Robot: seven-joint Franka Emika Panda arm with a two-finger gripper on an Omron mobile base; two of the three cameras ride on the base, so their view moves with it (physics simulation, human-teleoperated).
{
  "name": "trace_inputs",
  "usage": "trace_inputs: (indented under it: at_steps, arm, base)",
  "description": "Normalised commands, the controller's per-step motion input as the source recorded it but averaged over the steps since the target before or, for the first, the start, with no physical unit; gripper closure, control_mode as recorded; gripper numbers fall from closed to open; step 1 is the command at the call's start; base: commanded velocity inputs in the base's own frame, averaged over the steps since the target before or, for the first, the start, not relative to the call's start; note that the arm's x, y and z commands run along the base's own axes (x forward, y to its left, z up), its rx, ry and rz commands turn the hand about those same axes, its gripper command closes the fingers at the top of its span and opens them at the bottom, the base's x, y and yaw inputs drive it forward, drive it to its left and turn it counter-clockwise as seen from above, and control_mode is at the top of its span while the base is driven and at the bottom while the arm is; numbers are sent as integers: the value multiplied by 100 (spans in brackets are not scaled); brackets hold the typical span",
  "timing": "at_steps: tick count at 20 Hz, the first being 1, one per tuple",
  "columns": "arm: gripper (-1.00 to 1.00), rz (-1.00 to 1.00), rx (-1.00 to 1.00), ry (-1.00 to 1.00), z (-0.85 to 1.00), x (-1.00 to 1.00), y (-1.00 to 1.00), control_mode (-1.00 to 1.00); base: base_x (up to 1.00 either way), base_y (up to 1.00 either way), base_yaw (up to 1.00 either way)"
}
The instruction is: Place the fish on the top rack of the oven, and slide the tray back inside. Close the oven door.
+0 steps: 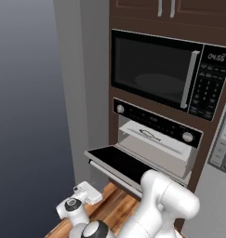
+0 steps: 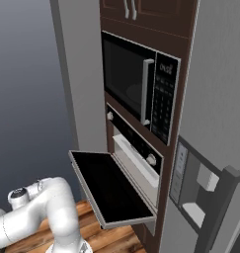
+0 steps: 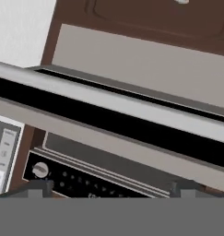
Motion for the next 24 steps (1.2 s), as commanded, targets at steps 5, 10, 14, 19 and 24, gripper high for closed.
trace_inputs:
  at_steps: [5, 10, 14, 19, 24]
  arm:
    - [-100, 15, 0, -4, -59, 28, -20, -100]
    - [-100, 11, 0, -19, -77, 26, -21, -100]
    - [-100, 5, 0, -28, -81, 27, -20, -100]
    - [-100, 0, -3, -32, -83, 41, -11, -100]
    - [-100, -9, -16, -30, -99, 51, -19, -100]
  base:
    - [0, 0, 0]
    - [0, 0, 0]
    - [0, 0, 0]
    - [0, 0, 0]
    - [0, 0, 0]
